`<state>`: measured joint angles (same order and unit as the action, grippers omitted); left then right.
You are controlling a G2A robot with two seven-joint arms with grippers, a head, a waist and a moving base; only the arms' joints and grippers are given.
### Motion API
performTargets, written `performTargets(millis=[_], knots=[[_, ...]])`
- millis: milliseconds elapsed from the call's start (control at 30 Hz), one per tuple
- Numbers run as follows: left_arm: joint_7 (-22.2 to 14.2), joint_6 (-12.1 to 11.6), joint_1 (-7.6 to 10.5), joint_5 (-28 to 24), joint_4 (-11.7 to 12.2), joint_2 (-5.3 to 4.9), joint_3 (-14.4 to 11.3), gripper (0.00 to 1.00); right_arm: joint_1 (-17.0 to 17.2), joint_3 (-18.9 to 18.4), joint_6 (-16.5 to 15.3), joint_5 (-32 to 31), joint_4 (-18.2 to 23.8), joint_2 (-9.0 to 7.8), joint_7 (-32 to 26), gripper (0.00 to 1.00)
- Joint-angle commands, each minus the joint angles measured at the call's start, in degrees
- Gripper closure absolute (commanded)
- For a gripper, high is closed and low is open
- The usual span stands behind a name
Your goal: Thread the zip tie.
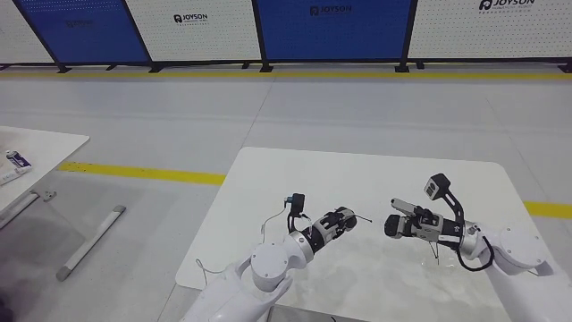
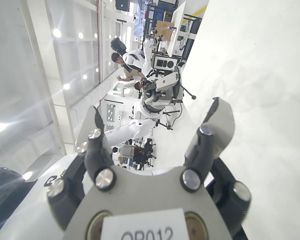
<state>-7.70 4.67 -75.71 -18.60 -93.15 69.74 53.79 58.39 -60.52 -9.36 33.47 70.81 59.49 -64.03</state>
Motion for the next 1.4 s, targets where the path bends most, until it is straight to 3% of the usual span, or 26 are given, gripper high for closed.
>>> performTargets(millis=[0, 167, 267, 400, 433, 500, 533, 867, 933, 1067, 1167, 1300, 1367], knots=[[-0.01, -0.01, 0.0, 0.02, -0.01, 0.0, 0.0, 1.0, 0.0, 0.01, 0.02, -0.02, -0.01, 0.0, -0.01, 0.0], [-0.11, -0.15, 0.01, 0.19, -0.04, -0.01, -0.04, 1.0, 0.0, 0.01, 0.02, -0.02, -0.01, 0.0, -0.01, 0.0], [-4.01, -1.0, 0.53, -0.69, 1.07, -0.35, 1.51, 1.0, 0.0, 0.01, 0.02, -0.02, -0.01, 0.0, -0.01, 0.0], [-14.29, -2.33, 0.64, -2.43, 2.19, -1.61, 6.01, 1.0, 0.0, 0.01, 0.02, -0.02, -0.01, 0.0, -0.01, 0.0], [-17.58, -1.97, 0.6, -3.03, 2.47, -1.94, 6.88, 1.0, 0.0, 0.01, 0.02, -0.02, -0.01, 0.0, -0.01, 0.0], [-27.7, 0.81, 1.6, -3.24, 4.05, -2.91, 8.79, 1.0, 0.0, 0.01, 0.02, -0.02, -0.01, 0.0, -0.01, 0.0], [-29.18, 1.41, 1.87, -3.69, 4.67, -3.08, 9.36, 1.0, 0.0, 0.01, 0.02, -0.02, -0.01, 0.0, -0.01, 0.0], [-29.18, 1.41, 1.87, -3.69, 4.67, -3.08, 9.36, 1.0, 0.0, 0.01, 0.02, -0.02, -0.01, 0.0, -0.01, 0.0], [-25.72, 0.25, 1.58, -3.42, 4.26, -2.93, 9.4, 1.0, 0.0, 0.01, 0.02, -0.02, -0.01, 0.0, -0.01, 0.0], [-19.43, -2.1, 0.63, -9.38, 2.5, -2.45, 10.81, 1.0, 0.0, 0.01, 0.02, -0.02, -0.01, 0.0, -0.01, 0.0], [-18.39, -2.31, 0.54, -13.31, 0.6, -2.51, 13.1, 1.0, 0.0, 0.01, 0.02, -0.02, -0.01, 0.0, -0.01, 0.0], [-17.97, -4.92, -1.05, -17.11, -4.04, -2.83, 16.91, 1.0, 0.0, 0.01, 0.02, -0.02, -0.01, 0.0, -0.01, 0.0], [-18.03, -5.2, -1.51, -17.65, -5.08, -2.88, 17.42, 1.0, 0.0, 0.01, 0.02, -0.02, -0.01, 0.0, -0.01, 0.0]])
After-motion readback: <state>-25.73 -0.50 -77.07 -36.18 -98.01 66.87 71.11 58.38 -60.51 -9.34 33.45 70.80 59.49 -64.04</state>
